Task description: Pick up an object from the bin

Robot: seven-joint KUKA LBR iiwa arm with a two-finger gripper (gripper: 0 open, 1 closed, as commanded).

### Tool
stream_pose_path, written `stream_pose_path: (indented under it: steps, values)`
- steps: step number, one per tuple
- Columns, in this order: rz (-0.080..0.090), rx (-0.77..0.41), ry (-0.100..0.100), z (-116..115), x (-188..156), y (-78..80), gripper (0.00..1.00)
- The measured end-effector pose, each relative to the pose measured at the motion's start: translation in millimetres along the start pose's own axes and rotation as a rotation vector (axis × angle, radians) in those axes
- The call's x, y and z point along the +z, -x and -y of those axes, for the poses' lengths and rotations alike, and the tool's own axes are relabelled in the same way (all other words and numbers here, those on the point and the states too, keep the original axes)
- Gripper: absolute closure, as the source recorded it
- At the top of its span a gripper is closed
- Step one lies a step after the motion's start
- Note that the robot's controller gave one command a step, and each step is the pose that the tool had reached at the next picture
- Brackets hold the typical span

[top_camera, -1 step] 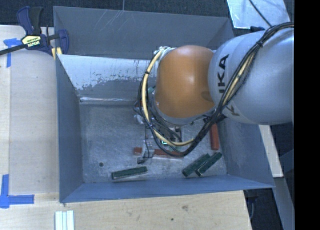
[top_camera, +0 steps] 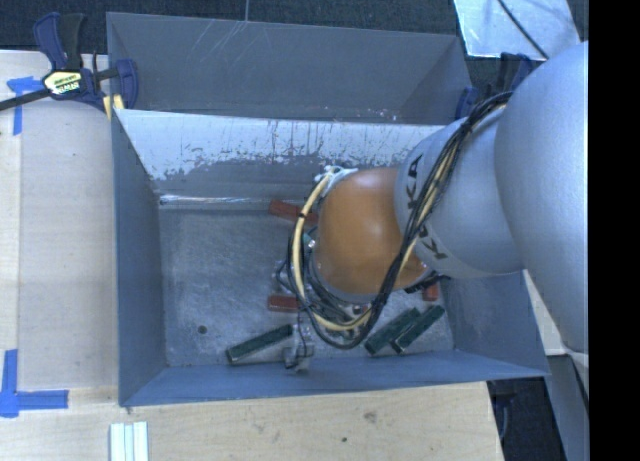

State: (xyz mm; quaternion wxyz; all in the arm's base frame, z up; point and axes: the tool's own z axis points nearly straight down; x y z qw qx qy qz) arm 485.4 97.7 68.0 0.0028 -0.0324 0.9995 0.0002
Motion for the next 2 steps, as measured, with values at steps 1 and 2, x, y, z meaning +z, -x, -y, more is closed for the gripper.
stream_pose_path:
  steps: [1, 2]
  values:
    - [-0.001, -0.002, 0.001, -1.2, -1.8, -0.4, 1.00]
    - [0.006, 0.015, 0.001, -5.2, -152.2, 39.4, 1.00]
